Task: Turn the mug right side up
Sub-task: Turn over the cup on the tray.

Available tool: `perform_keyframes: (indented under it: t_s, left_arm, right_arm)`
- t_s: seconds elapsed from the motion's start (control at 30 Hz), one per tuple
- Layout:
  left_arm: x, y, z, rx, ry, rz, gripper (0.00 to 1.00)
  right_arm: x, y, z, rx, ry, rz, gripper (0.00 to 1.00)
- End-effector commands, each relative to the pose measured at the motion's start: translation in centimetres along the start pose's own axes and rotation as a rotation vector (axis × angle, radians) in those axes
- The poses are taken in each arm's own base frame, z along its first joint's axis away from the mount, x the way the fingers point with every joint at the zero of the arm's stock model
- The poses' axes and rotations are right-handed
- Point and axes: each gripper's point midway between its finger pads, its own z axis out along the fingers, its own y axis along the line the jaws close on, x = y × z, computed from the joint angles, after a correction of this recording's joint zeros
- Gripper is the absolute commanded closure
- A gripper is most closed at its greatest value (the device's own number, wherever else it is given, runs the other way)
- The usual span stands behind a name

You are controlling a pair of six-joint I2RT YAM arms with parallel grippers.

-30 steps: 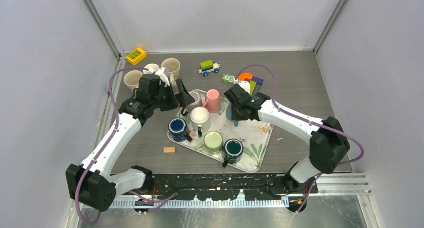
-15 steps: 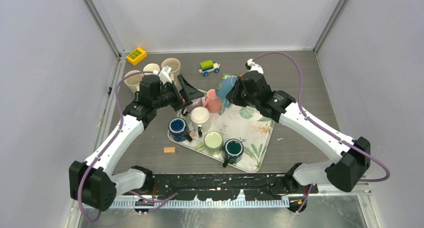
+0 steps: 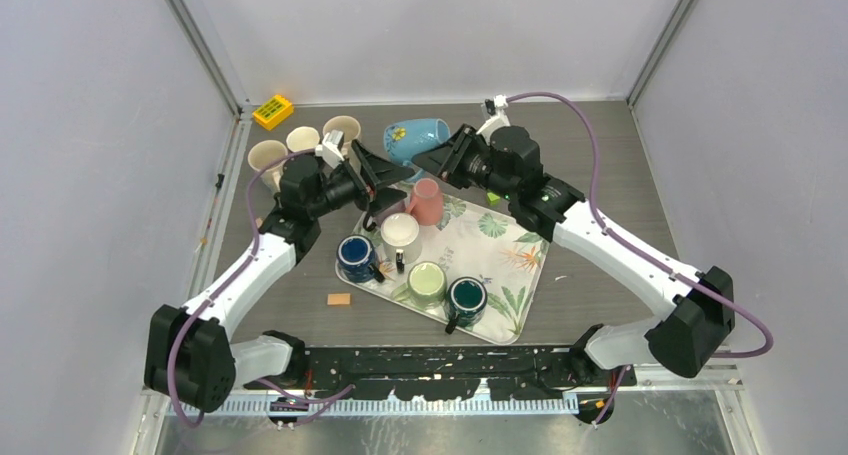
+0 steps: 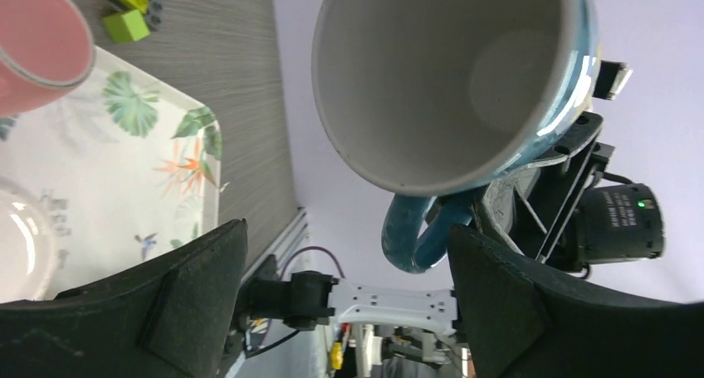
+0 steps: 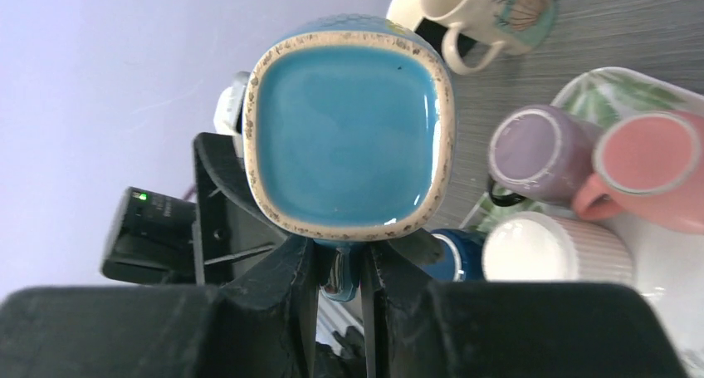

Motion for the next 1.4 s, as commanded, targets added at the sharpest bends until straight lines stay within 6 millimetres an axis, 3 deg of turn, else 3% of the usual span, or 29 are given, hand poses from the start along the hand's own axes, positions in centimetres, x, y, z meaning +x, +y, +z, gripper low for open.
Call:
perform_keyframes:
  t_s: [0.0, 0.13, 0.47, 0.93, 1.37]
  left_arm:
    - [-0.2, -3.4, 0.0, 0.176, 0.009, -0.057, 0.1]
    - [-0.5, -4.1, 0.3, 0.239, 0.013, -0.111, 0.16]
    - [-0.6, -4.5, 0.6, 0.28, 0.033, -0.157, 0.44]
    - [-0.7, -5.9, 0.0, 0.342, 0.035, -0.165, 0.44]
    - [-0.8, -6.1, 0.1, 0.341, 0.033, -0.147, 0.6]
  right_arm:
    - [-2.6, 6.1, -0.4, -0.257, -0.064, 0.067, 0.99]
    - [-2.4, 6.3, -0.3, -0.292, -0.046, 0.099, 0.99]
    - [-2.6, 5.7, -0.1, -0.33, -0.034, 0.152, 0.99]
    - [-2.4, 4.5, 0.6, -0.371, 0.006, 0.233, 0.99]
    - [-1.5, 5.2, 1.0, -0.44, 0.073, 0.293, 0.99]
